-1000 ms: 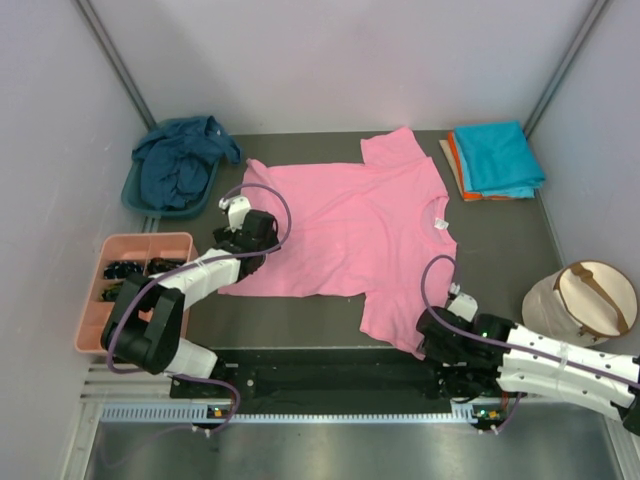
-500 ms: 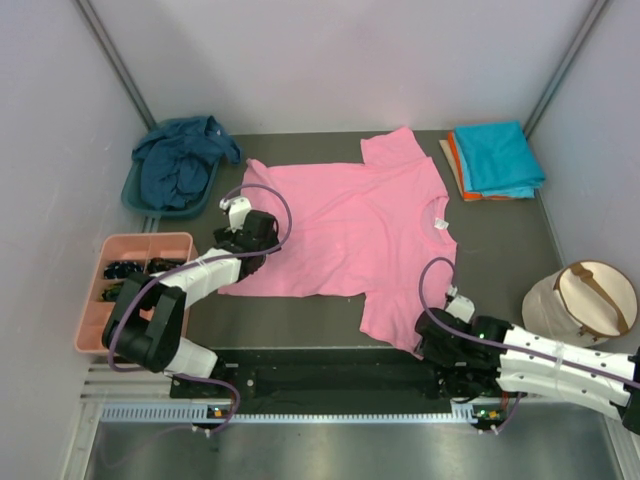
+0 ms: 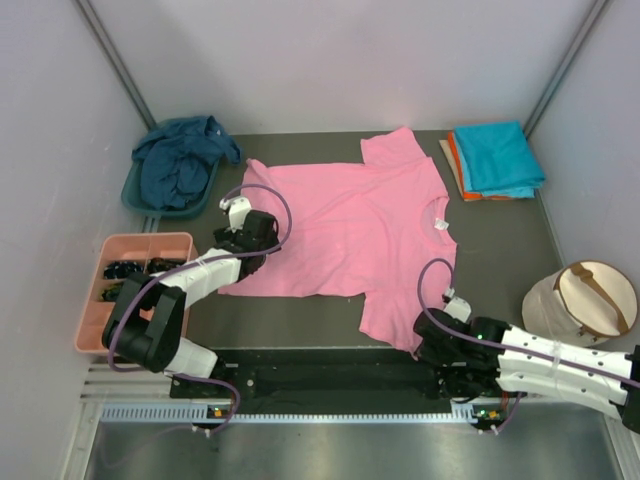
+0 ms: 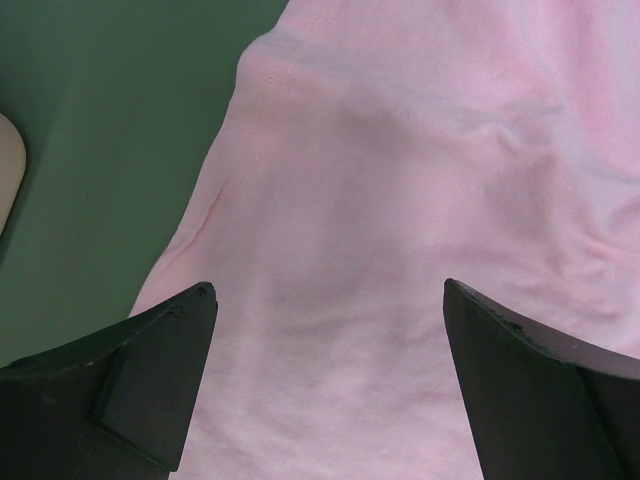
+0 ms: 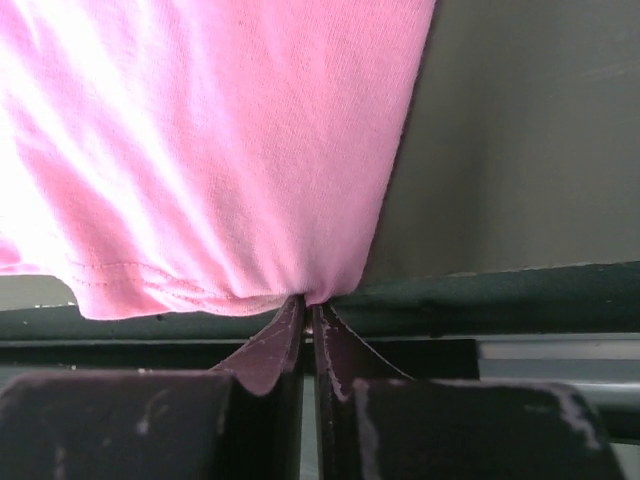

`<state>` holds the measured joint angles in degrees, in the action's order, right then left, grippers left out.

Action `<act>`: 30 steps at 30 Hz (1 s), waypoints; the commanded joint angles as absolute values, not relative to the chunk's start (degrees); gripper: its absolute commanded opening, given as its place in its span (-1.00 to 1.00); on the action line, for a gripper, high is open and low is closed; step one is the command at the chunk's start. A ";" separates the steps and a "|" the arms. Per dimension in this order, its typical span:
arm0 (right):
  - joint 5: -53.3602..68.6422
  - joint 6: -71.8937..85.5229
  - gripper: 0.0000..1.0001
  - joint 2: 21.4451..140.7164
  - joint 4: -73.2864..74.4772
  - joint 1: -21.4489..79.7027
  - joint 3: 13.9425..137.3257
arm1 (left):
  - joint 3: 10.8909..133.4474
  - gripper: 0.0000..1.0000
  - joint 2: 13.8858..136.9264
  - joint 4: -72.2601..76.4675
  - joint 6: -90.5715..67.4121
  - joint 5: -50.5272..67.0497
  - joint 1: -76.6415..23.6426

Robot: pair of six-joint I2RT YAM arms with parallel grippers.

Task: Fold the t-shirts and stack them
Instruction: Grap the side of the flattened tshirt closest away from the robot with both arms

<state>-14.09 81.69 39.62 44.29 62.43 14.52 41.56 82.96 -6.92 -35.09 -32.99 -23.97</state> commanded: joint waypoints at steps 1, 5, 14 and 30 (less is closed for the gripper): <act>-15.03 82.35 -1.00 41.57 40.87 63.19 11.07 | 42.36 0.98 81.91 -5.54 -35.60 -33.57 -23.82; -15.64 81.65 -1.00 42.01 41.22 63.11 11.95 | 42.45 0.98 81.91 -5.54 -35.51 -33.66 -23.82; -21.97 77.79 -1.00 42.62 47.99 63.19 21.44 | 43.77 0.98 78.49 -9.66 -35.33 -36.38 -23.82; -22.59 70.05 -1.00 53.08 40.52 63.11 26.54 | 35.51 0.96 66.01 -29.61 -49.20 -33.67 -23.82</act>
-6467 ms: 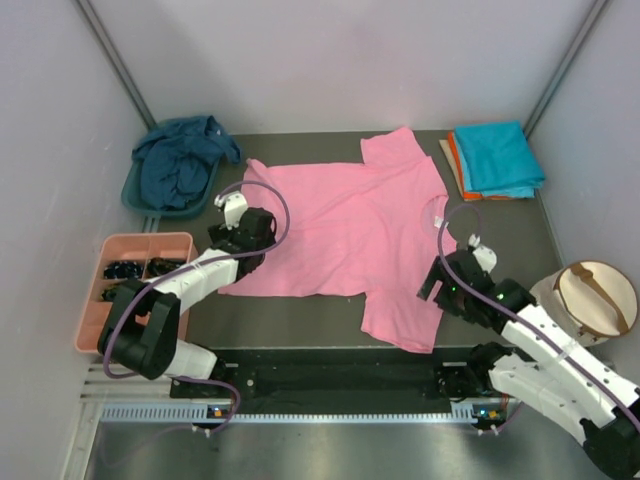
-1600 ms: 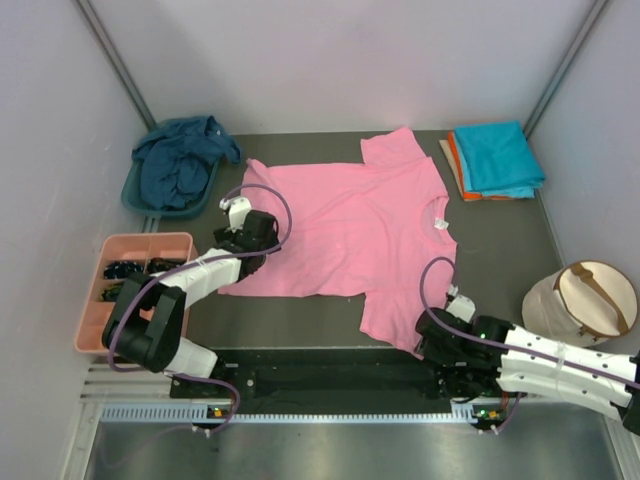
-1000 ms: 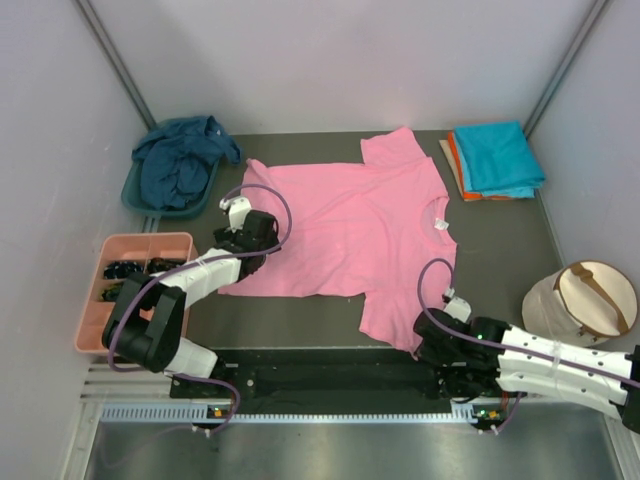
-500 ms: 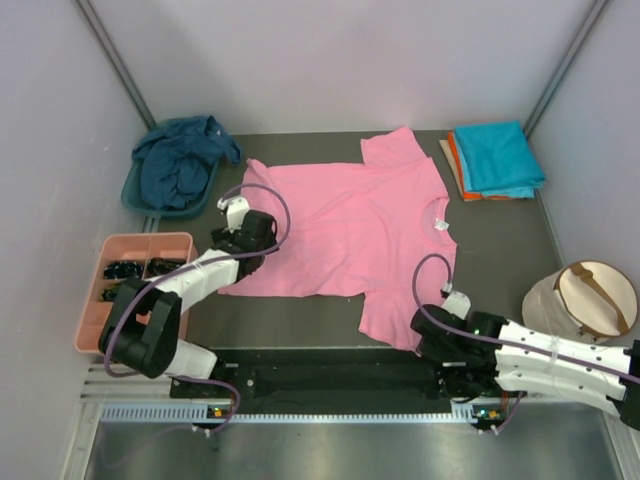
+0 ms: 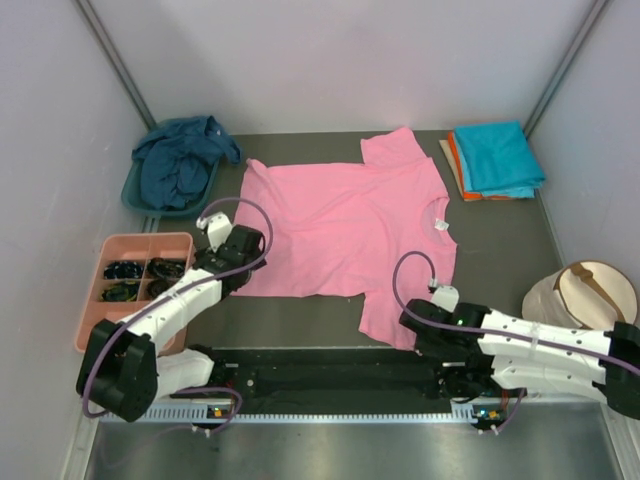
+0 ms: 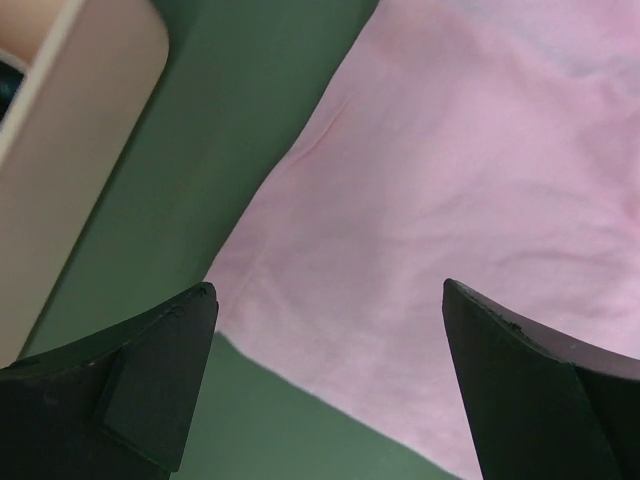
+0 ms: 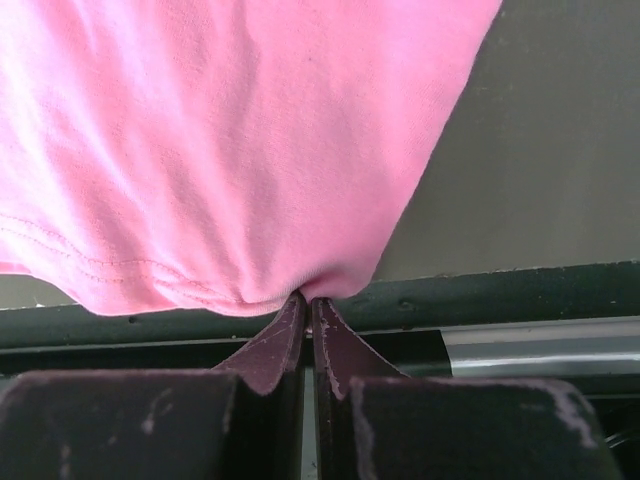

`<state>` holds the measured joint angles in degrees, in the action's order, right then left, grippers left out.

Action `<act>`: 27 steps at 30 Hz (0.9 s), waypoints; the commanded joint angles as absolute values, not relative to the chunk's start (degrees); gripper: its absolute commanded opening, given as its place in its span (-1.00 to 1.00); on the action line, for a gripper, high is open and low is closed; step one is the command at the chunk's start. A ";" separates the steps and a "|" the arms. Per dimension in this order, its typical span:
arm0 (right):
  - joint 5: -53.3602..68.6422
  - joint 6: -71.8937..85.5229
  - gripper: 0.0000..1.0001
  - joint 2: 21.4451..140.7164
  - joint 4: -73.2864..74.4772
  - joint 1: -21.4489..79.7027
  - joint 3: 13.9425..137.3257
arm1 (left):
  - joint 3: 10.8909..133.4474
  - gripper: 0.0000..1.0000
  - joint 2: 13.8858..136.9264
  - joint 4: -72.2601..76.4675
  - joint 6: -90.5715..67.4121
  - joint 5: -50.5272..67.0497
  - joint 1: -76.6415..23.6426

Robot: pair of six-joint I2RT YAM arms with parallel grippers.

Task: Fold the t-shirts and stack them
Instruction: Grap the side of the flattened tshirt closest away from the robot with both arms

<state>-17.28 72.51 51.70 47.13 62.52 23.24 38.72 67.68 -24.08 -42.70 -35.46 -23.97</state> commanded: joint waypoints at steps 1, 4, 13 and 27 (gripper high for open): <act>-22.59 69.27 -1.00 53.61 40.26 63.11 26.63 | 34.99 0.94 66.09 -29.97 -49.91 -33.58 -23.82; -22.33 68.29 -1.00 54.05 39.46 62.84 26.81 | 33.14 0.94 65.92 -31.29 -52.73 -35.06 -23.82; -20.83 64.87 -1.00 53.79 38.23 60.12 26.72 | 34.45 0.88 65.65 -33.14 -54.40 -41.92 -22.59; -18.81 62.23 -1.00 53.79 37.27 56.78 26.46 | 34.45 0.25 71.10 -27.95 -52.39 -37.53 -19.60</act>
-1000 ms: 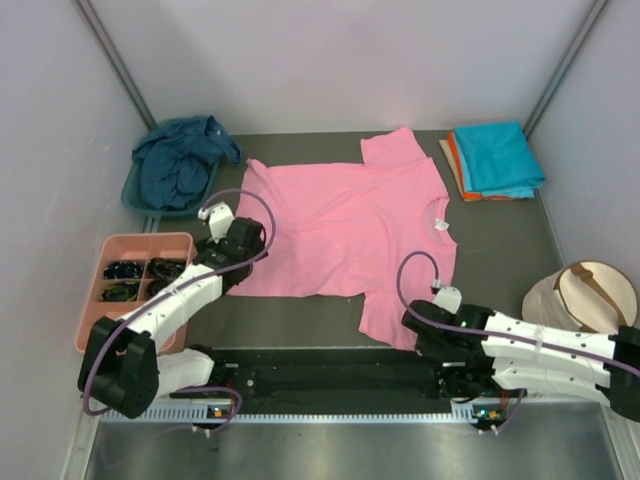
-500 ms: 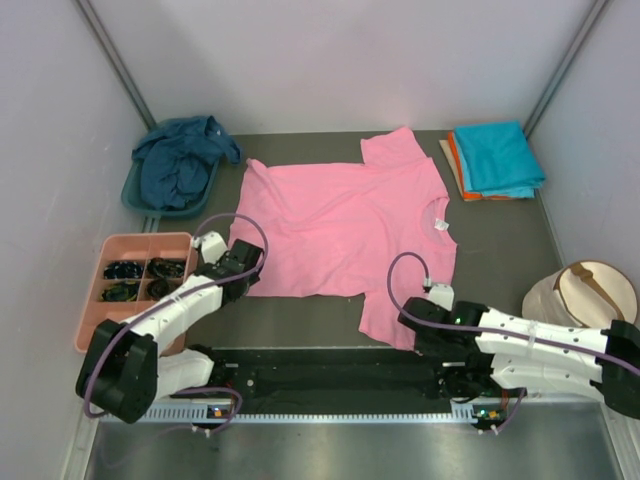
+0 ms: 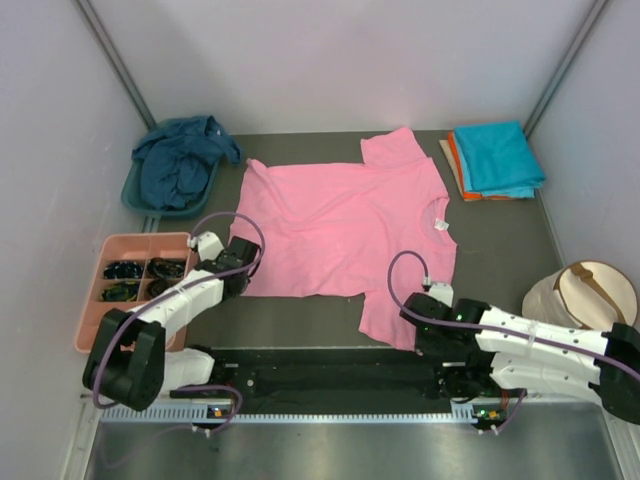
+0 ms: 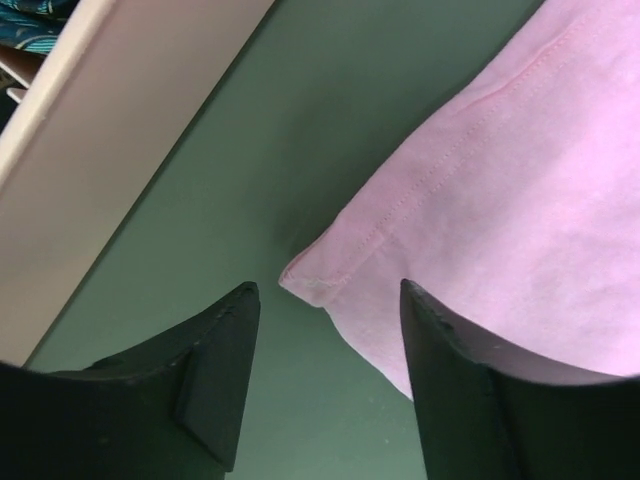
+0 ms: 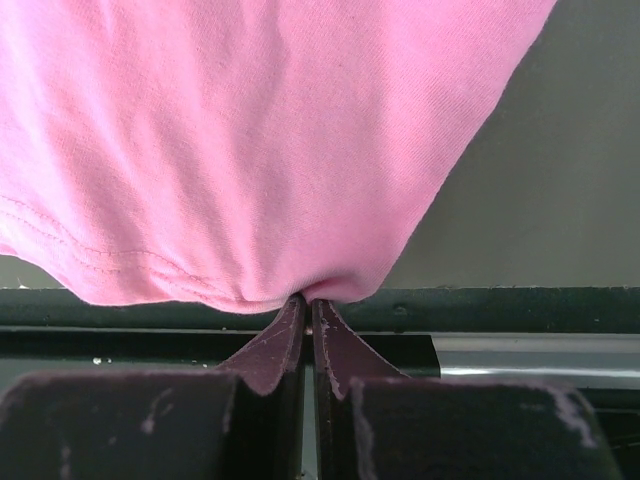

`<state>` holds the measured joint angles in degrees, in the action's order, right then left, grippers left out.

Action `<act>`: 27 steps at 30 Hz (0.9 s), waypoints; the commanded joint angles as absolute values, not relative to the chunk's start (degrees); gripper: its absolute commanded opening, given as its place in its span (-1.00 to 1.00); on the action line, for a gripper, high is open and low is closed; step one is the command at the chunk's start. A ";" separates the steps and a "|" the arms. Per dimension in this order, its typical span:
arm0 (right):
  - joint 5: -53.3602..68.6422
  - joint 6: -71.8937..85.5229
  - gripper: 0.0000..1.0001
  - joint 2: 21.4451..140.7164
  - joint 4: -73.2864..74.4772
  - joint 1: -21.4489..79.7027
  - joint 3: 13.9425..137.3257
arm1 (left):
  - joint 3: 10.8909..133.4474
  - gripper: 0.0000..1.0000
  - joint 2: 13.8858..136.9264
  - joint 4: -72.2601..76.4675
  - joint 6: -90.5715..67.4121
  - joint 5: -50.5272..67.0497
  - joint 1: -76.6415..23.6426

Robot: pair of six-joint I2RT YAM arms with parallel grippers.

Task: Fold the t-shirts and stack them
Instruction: Grap the side of the flattened tshirt closest away from the robot with both arms

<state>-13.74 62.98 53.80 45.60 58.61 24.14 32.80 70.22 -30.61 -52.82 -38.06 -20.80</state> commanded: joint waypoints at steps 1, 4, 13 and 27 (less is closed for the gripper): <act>-18.72 62.23 -1.00 53.79 37.09 56.69 26.46 | 34.54 0.17 71.28 -27.69 -52.12 -37.36 -19.34; -18.46 61.79 -1.00 53.88 36.91 56.16 26.45 | 34.63 0.04 72.07 -26.90 -51.33 -36.48 -17.93; -18.37 61.26 -1.00 54.05 37.18 55.72 26.98 | 34.19 0.00 72.77 -25.40 -50.27 -34.01 -14.94; -18.11 61.35 -1.00 54.23 37.27 55.63 26.98 | 33.84 -1.00 72.25 -25.40 -48.96 -31.73 -14.68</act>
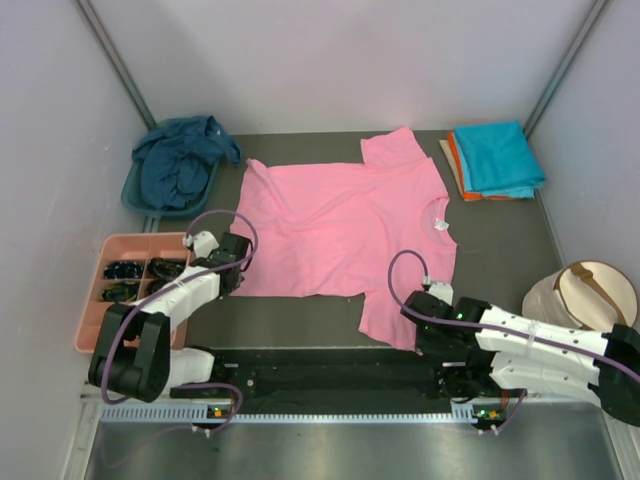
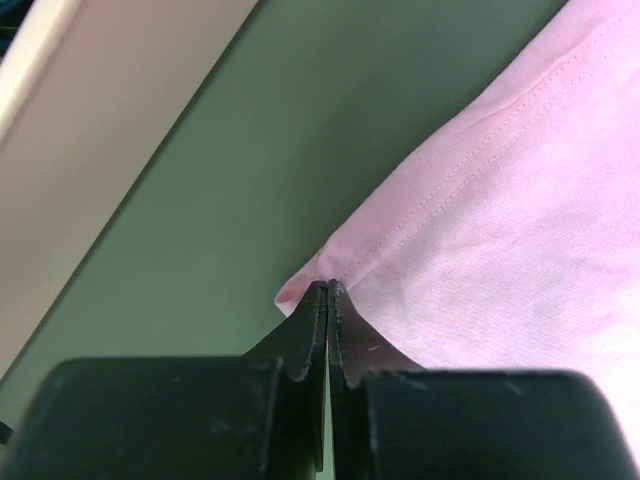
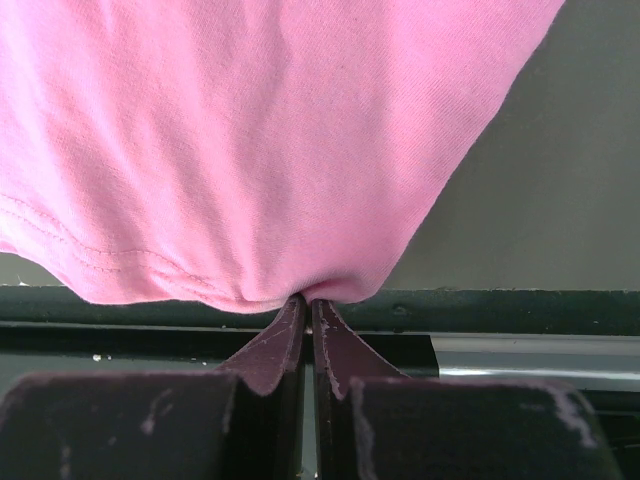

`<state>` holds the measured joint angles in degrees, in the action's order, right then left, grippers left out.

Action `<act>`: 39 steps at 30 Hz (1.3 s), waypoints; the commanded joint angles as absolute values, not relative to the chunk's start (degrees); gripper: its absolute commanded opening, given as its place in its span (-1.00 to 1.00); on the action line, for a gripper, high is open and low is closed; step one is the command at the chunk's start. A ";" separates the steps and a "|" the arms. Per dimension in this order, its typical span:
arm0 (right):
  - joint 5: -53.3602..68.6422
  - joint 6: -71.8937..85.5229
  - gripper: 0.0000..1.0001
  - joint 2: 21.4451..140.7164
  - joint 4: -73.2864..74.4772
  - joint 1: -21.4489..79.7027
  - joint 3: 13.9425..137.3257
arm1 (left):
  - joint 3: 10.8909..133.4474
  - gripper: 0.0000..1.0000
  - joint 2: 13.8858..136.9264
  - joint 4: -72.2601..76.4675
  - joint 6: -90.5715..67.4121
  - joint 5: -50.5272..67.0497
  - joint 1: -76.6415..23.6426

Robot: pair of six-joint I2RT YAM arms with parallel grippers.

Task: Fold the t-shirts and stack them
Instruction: Grap the side of the flattened tshirt closest away from the robot with both arms

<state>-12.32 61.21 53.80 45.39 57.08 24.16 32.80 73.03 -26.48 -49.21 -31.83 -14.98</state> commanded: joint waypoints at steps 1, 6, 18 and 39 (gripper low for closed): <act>-18.11 61.43 -1.00 54.14 37.35 55.72 26.98 | 33.75 -1.00 71.99 -25.49 -49.04 -31.90 -14.68; -18.19 61.35 -1.00 54.05 37.36 55.63 26.90 | 33.66 -1.00 71.02 -26.45 -49.13 -32.17 -14.68; -17.84 61.26 -1.00 54.23 36.21 55.63 26.10 | 33.66 0.50 66.71 -29.88 -51.59 -29.01 -14.68; -17.76 60.65 -1.00 55.02 36.47 55.37 26.54 | 31.03 0.29 67.24 -29.44 -55.20 -29.53 -12.22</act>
<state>-12.10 61.01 54.00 45.30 56.80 24.16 31.20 68.12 -28.73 -55.16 -27.64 -13.63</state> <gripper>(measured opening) 0.010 0.647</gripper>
